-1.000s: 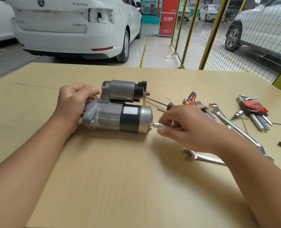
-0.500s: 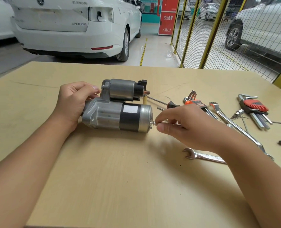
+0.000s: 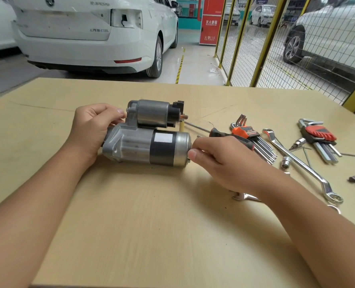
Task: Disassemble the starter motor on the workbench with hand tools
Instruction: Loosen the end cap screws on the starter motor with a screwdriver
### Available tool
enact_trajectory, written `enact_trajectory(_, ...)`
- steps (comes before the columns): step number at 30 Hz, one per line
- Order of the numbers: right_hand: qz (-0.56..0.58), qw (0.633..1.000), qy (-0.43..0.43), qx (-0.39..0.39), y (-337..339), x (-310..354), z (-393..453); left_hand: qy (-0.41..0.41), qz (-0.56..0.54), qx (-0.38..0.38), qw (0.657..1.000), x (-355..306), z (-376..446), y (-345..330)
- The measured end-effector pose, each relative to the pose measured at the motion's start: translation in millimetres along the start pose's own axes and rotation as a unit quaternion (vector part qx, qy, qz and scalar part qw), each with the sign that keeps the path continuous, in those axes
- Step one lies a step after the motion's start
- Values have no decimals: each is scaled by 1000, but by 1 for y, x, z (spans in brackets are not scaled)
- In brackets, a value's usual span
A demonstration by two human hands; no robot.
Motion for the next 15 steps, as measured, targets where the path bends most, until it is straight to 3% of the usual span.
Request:
enact_trajectory(5,6,999,23,-29,2,5,-1,-2,4,1,1000,0,0,0)
enact_trajectory(9,75,994,30,-71,7,2,-4,-3,5,1,1000,0,0,0)
enact_trajectory(15,57,998,0,-19,2,0,-1,0,7,5,1000,1,1,2)
Point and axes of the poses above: each hand's wrist, its own z-axis towards the middle knuckle, its own y-axis out of the back of the hand, x = y × z, the point moved 6 cm from there along z, towards the middle knuckle, and after that the axes turned 15 degrees about x, right-handed, at the moved point
